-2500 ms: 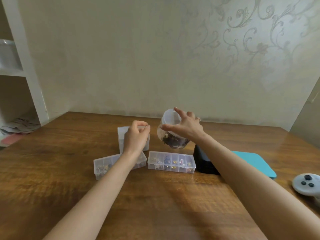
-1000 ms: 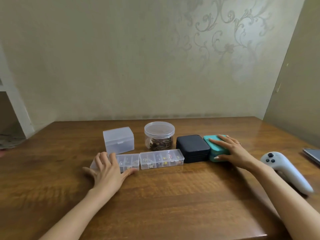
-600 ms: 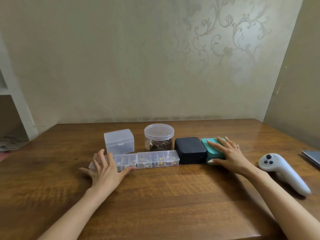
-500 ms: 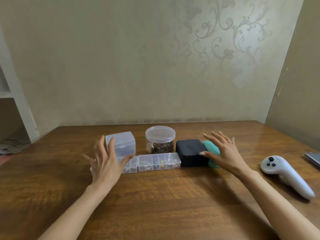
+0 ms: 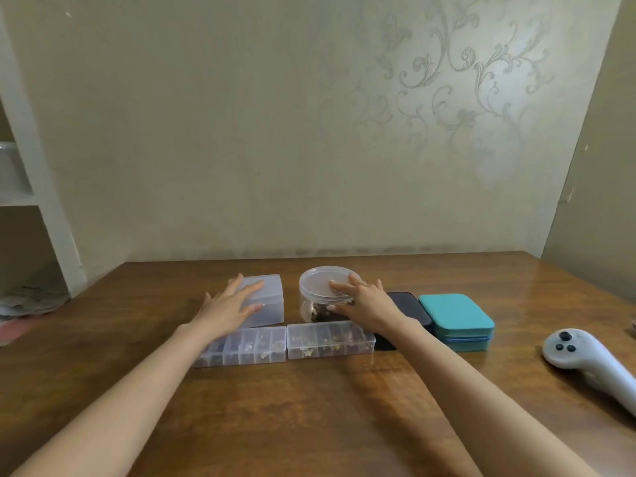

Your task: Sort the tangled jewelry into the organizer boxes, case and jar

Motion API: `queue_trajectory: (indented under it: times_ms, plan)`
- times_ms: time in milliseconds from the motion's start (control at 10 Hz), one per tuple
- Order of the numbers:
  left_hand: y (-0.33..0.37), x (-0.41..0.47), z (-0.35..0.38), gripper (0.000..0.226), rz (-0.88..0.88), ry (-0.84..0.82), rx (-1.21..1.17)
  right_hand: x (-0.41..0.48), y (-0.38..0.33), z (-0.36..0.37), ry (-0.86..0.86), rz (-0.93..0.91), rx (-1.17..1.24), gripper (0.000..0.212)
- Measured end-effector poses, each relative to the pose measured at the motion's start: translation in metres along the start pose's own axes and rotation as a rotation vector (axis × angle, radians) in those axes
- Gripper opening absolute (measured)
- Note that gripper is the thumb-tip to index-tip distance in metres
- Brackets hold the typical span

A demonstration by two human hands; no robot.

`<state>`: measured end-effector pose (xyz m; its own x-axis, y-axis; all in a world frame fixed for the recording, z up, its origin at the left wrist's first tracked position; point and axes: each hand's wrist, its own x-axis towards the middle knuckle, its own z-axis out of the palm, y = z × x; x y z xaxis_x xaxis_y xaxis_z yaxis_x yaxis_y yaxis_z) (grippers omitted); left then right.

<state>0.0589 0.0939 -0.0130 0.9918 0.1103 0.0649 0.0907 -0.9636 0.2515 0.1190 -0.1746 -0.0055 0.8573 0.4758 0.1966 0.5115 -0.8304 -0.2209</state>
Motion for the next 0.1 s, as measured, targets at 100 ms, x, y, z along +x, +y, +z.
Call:
queue_trajectory:
  times_ms: [100]
  plan:
    - [0.0077, 0.0019, -0.0036, 0.059, 0.057, -0.034, 0.040, -0.0029, -0.0025, -0.0028, 0.005, -0.031, -0.044, 0.061]
